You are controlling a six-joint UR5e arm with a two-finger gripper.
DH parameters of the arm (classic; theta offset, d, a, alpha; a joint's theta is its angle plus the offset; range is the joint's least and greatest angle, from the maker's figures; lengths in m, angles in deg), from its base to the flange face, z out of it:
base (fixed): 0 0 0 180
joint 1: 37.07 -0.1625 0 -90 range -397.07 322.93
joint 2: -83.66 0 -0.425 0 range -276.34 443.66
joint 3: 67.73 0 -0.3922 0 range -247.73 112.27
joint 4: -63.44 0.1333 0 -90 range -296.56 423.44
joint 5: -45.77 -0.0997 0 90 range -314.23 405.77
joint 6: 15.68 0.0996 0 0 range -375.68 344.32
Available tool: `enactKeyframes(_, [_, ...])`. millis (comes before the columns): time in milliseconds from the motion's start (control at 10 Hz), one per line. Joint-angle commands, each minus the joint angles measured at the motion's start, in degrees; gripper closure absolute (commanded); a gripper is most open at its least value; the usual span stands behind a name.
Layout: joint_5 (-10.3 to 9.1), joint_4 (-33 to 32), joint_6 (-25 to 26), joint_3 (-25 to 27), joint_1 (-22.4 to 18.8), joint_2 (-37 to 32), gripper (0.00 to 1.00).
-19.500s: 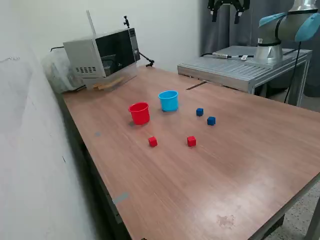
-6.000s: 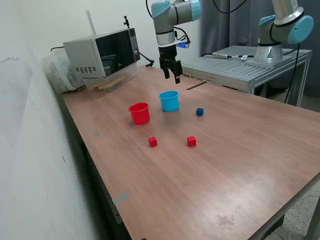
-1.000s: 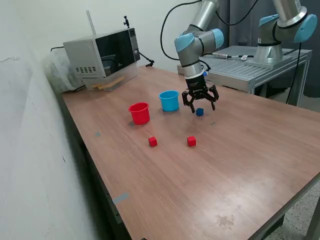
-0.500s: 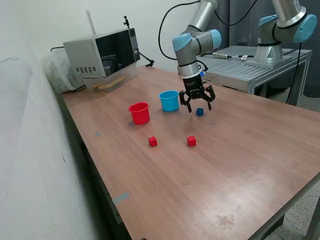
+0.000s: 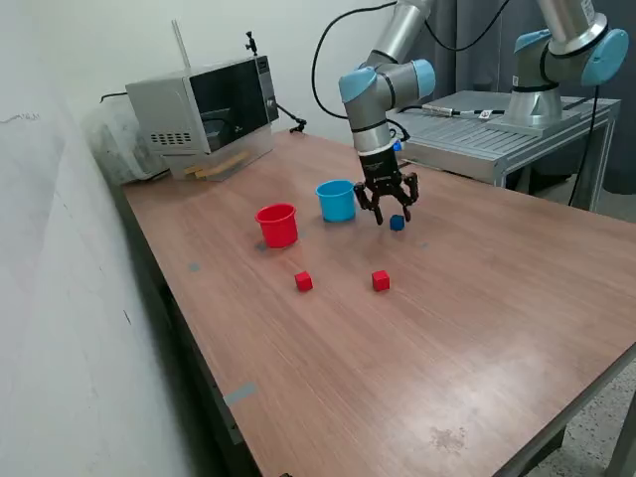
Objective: Place red objects in the red bin, and blue objects in the blue bin.
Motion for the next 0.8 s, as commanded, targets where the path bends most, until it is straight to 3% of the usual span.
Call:
enactKeyframes(0, [0.0,-0.16,0.0,0.23,0.09,0.01,1.0])
enactKeyframes(300, [0.35,-0.07,0.08,0.15,0.0,-0.07,1.0])
enactKeyframes(700, [2.9,0.28,0.96,-0.03,-0.61,-4.36,1.0])
